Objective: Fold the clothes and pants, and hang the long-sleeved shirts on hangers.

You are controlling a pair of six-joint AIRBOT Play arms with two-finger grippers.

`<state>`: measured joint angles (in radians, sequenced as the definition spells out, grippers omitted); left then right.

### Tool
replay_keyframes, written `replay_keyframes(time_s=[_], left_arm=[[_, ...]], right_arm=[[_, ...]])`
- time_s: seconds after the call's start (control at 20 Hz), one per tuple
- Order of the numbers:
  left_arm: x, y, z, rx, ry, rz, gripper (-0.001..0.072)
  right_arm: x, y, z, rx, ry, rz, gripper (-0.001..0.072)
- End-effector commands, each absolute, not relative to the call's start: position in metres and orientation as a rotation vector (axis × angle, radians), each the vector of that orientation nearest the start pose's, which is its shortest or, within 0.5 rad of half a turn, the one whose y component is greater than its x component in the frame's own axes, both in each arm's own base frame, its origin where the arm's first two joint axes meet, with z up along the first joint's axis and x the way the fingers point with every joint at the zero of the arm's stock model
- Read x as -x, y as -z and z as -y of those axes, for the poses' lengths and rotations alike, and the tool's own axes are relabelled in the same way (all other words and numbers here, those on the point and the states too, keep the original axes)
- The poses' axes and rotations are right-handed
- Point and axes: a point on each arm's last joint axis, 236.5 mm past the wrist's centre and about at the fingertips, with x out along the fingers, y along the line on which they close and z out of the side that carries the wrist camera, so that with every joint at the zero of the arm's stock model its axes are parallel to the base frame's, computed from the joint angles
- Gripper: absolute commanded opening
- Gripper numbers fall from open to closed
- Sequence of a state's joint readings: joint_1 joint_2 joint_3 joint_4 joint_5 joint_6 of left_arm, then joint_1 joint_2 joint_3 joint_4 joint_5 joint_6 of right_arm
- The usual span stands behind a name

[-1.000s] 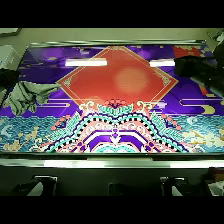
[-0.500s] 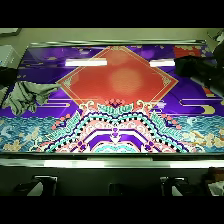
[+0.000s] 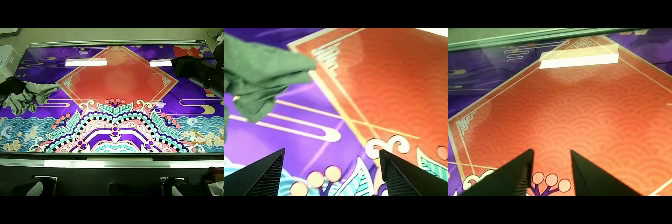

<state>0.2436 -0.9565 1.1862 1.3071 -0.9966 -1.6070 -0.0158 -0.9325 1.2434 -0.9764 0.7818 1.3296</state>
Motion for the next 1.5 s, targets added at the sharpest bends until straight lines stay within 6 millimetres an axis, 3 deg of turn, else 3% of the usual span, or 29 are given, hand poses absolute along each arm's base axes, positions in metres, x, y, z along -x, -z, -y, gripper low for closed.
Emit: replay_keyframes(time_s=[0.0, 0.15, 0.3, 0.5, 0.65, 0.8, 0.85, 0.95, 1.0, 1.05, 1.15, 1.25, 1.35, 1.45], left_arm=[[-0.381, -0.114, -0.109, 0.434, -0.314, -0.890, 0.0705], [-0.420, -0.087, -0.151, 0.397, -0.358, -0.839, 0.0705], [-0.466, -0.057, -0.182, 0.354, -0.390, -0.787, 0.0705], [-0.515, -0.006, -0.201, 0.361, -0.393, -0.821, 0.0705], [-0.547, 0.014, -0.216, 0.352, -0.395, -0.817, 0.0704], [-0.564, 0.034, -0.224, 0.348, -0.393, -0.834, 0.0675], [-0.566, 0.041, -0.225, 0.344, -0.395, -0.844, 0.0576], [-0.563, 0.050, -0.225, 0.330, -0.388, -0.877, 0.0197], [-0.557, 0.055, -0.221, 0.320, -0.377, -0.914, 0.0081], [-0.551, 0.056, -0.216, 0.317, -0.364, -0.957, 0.0018], [-0.545, 0.044, -0.202, 0.317, -0.340, -1.008, 0.0016], [-0.552, 0.006, -0.174, 0.315, -0.282, -0.986, 0.0015], [-0.557, -0.044, -0.113, 0.354, -0.152, -0.957, 0.0014], [-0.543, -0.086, -0.032, 0.376, 0.016, -0.984, 0.0014]], right_arm=[[-0.405, -0.246, -0.096, -0.352, -0.362, -0.531, 0.0412], [-0.393, -0.214, -0.106, -0.361, -0.396, -0.684, 0.0413], [-0.387, -0.204, -0.110, -0.356, -0.411, -0.734, 0.0414], [-0.387, -0.204, -0.110, -0.356, -0.410, -0.734, 0.0414], [-0.387, -0.204, -0.109, -0.357, -0.410, -0.734, 0.0414], [-0.387, -0.204, -0.109, -0.364, -0.408, -0.735, 0.0414], [-0.387, -0.204, -0.109, -0.369, -0.405, -0.736, 0.0414], [-0.387, -0.204, -0.109, -0.385, -0.400, -0.740, 0.0414], [-0.387, -0.204, -0.110, -0.385, -0.400, -0.740, 0.0414], [-0.387, -0.204, -0.110, -0.387, -0.399, -0.740, 0.0414], [-0.387, -0.204, -0.110, -0.392, -0.398, -0.742, 0.0414], [-0.386, -0.206, -0.112, -0.403, -0.407, -0.740, 0.0413], [-0.385, -0.209, -0.116, -0.422, -0.421, -0.736, 0.0411], [-0.384, -0.215, -0.122, -0.453, -0.445, -0.728, 0.0406]])
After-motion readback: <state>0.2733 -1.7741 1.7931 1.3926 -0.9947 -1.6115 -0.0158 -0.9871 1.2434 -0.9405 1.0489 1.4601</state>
